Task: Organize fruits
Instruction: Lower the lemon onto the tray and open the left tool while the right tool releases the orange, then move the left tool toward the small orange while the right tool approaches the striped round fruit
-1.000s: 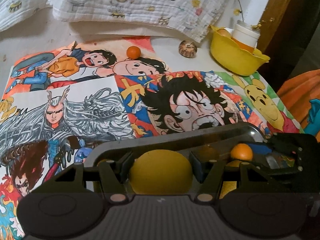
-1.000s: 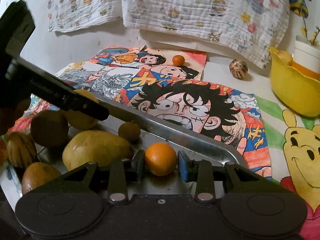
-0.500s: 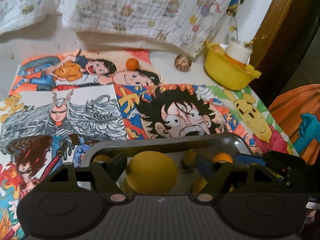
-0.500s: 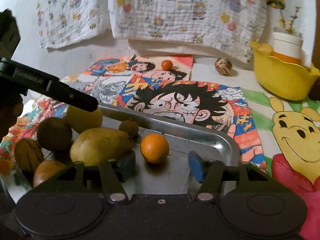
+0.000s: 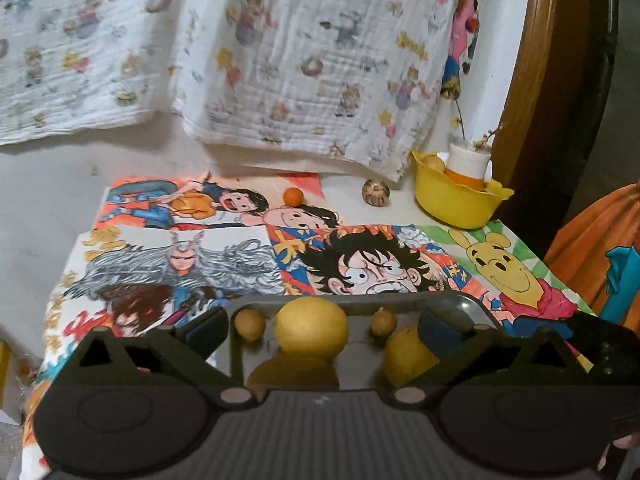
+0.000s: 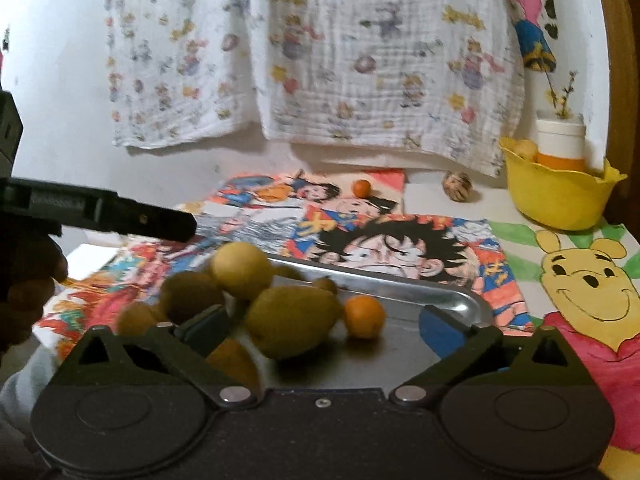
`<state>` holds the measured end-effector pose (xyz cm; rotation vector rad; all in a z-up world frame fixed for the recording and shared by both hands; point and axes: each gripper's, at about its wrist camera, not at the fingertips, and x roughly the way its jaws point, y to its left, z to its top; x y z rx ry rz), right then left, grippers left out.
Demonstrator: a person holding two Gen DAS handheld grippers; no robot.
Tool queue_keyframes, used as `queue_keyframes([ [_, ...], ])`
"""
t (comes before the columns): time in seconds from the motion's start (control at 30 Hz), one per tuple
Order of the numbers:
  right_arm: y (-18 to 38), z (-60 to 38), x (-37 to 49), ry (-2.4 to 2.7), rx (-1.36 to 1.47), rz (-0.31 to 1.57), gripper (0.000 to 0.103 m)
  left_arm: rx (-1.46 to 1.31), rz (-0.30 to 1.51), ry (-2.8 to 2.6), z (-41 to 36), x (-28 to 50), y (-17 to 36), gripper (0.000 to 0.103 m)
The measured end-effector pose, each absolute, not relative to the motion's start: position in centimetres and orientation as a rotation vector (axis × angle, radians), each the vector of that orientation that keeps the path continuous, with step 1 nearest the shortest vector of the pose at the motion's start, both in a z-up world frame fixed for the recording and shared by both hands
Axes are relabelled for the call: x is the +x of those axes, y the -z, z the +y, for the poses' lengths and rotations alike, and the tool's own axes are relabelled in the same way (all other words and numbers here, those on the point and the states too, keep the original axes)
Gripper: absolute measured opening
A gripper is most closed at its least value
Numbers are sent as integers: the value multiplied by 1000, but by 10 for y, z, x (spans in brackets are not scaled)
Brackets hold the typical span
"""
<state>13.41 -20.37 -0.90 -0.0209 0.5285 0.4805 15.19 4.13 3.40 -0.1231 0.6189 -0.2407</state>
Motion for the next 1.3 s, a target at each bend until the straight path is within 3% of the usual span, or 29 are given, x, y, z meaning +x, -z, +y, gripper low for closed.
queue_keyframes([
  [0.53,19,-183,84,-536,-94,574,102,-26,653,235,62,80,-2,102],
  [0.83,28,-192,79,-476,-126,590,102,155,713,224,44,66,16,102],
  [1.3,27,-200,85,-424,-131,568,102,180,758,182,59,62,14,102],
])
